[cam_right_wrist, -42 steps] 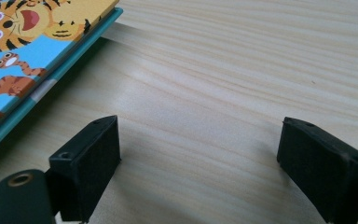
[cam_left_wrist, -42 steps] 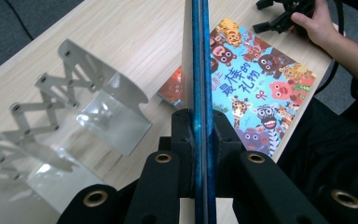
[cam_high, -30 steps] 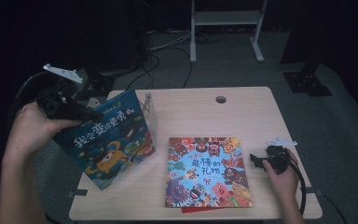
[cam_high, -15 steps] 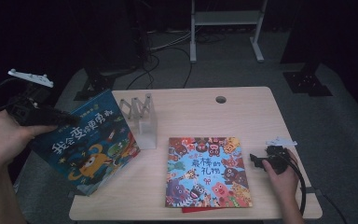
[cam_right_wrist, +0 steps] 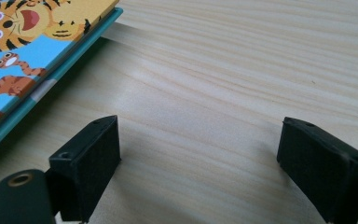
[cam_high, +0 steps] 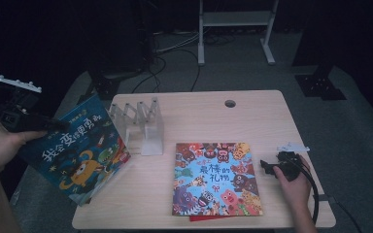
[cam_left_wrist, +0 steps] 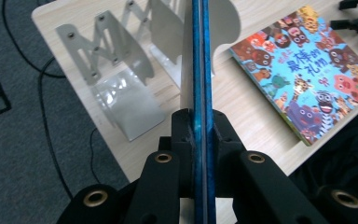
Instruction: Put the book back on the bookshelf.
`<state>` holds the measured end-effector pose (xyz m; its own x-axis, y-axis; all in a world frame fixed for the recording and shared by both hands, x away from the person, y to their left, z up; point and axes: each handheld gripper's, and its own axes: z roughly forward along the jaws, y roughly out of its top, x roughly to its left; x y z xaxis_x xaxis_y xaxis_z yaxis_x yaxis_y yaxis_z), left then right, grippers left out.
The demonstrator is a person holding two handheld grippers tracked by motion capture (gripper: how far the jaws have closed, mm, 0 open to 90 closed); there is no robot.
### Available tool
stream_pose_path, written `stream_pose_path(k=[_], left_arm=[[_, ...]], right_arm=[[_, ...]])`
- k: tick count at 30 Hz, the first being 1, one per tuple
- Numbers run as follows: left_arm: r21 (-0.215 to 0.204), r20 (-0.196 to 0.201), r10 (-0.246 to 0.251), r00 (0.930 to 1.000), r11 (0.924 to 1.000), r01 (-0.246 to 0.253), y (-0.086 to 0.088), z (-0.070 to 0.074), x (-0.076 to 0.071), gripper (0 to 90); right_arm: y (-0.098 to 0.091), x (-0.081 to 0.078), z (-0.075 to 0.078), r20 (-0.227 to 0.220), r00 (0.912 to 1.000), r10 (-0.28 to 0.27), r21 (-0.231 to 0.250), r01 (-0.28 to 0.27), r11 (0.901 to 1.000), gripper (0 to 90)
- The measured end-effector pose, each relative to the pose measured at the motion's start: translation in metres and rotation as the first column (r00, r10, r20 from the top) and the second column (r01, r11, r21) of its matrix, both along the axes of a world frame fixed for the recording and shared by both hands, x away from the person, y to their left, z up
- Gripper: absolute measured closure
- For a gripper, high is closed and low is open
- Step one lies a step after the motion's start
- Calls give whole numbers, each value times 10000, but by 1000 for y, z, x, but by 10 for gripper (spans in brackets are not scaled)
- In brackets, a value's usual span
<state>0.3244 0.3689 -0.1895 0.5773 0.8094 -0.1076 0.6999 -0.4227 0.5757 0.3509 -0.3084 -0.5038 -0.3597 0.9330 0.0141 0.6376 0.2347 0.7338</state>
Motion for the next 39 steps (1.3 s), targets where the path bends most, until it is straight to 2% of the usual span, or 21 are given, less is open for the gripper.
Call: stream_pose_path(k=[9,14,18,26,28,32,35,39], left_arm=[[141,-31,743,9972,9971,-743,10,-5,7,823],[202,152,1274,9917,9916,-1277,12,-5,13,823],[78,323,1685,9852,9856,-1689,15,-6,20,823],[96,386,2346,9713,9719,-2351,15,-10,44,823],[148,308,2479,9683,9685,-2484,13,-13,55,823],[171,221,2663,9636,9636,-2667,12,-16,67,823],[215,318,2739,9612,9613,-2747,11,-17,74,823],[55,274,2986,9540,9543,-2989,13,-19,84,823]], right_arm=[[0,0,0,1,10000,0,0,0,10000,121],[0,0,0,-1,10000,-1,0,1,10000,121],[0,0,0,-1,10000,-2,0,2,10000,121],[0,0,0,-3,10000,-2,3,2,10000,121],[0,0,0,-4,10000,-3,3,3,10000,121],[0,0,0,-3,10000,-1,2,1,10000,121],[0,0,0,-4,10000,-4,4,4,10000,121],[0,0,0,-3,10000,-6,5,6,10000,121]])
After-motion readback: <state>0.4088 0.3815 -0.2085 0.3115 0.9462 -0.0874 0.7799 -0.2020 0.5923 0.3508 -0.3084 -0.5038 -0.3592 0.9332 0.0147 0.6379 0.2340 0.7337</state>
